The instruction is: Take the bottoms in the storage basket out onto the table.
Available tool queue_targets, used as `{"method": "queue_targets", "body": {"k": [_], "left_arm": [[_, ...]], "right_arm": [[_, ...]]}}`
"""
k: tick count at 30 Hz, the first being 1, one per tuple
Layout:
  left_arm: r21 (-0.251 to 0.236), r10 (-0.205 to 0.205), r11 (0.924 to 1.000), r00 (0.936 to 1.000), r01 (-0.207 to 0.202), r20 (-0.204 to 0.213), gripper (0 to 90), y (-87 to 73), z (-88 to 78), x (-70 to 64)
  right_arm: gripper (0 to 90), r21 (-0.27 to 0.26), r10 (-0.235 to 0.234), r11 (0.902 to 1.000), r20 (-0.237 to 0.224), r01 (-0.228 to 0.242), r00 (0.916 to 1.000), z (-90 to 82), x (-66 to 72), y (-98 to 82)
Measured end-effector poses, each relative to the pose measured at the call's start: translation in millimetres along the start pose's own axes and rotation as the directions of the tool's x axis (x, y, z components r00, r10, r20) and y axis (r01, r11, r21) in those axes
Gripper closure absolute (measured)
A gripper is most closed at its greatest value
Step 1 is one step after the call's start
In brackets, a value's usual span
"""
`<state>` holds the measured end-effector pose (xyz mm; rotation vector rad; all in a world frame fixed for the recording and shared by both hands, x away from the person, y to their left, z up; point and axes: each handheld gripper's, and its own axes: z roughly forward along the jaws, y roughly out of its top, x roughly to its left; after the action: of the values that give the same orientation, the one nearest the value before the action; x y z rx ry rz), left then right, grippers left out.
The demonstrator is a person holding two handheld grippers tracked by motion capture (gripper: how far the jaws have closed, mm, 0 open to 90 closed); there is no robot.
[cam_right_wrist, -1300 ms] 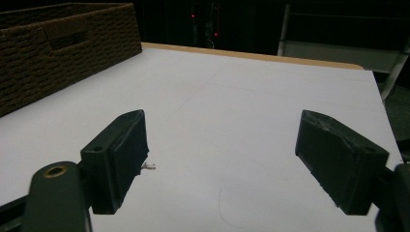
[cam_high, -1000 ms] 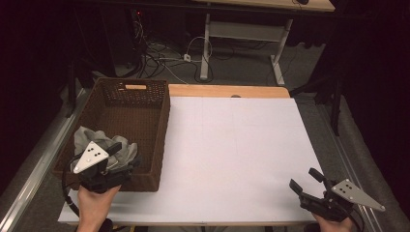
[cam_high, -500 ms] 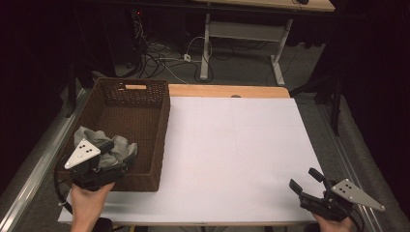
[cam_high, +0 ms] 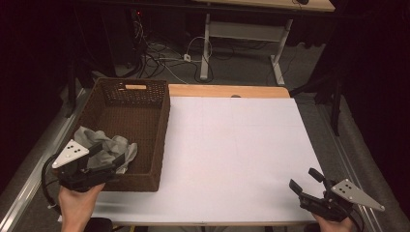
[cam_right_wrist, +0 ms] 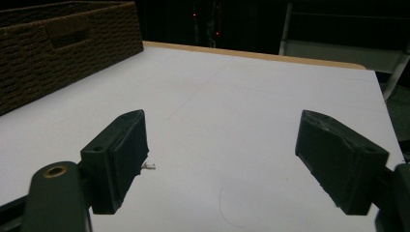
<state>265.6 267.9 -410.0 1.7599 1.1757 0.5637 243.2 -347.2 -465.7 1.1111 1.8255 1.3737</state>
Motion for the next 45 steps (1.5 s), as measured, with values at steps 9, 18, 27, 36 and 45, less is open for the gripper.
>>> {"method": "queue_targets", "body": {"k": [9,18,27,36,45], "left_arm": [[0.006,-0.011,0.9999,0.9995,0.011,-0.031,13.8,0.9,-8.6,5.9],[0.028,-0.023,0.9993,0.9982,0.025,-0.055,13.7,0.6,-17.4,15.9],[0.021,-0.039,0.9989,0.9952,0.041,-0.089,13.6,-2.1,-30.6,26.1],[0.061,-0.07,0.9951,0.9893,0.078,-0.128,10.9,-1.2,-28.5,41.1],[0.128,-0.052,0.9891,0.986,0.073,-0.158,10.9,6.2,-22.6,50.5]], "right_arm": [[19.8,0.0,0.0,1.0,0.001,0.0,1.0,0.0,-0.4,-0.1],[19.8,0.005,0.001,1.0,-0.001,-0.001,1.0,0.4,-0.5,-0.2],[19.5,0.0,0.009,1.0,0.001,-0.009,1.0,0.1,-0.8,-0.1],[19.5,0.0,0.007,1.0,-0.002,-0.007,1.0,0.0,-0.6,-0.2],[19.5,-0.007,0.002,1.0,0.004,-0.002,1.0,-0.3,-0.3,0.0]]}}
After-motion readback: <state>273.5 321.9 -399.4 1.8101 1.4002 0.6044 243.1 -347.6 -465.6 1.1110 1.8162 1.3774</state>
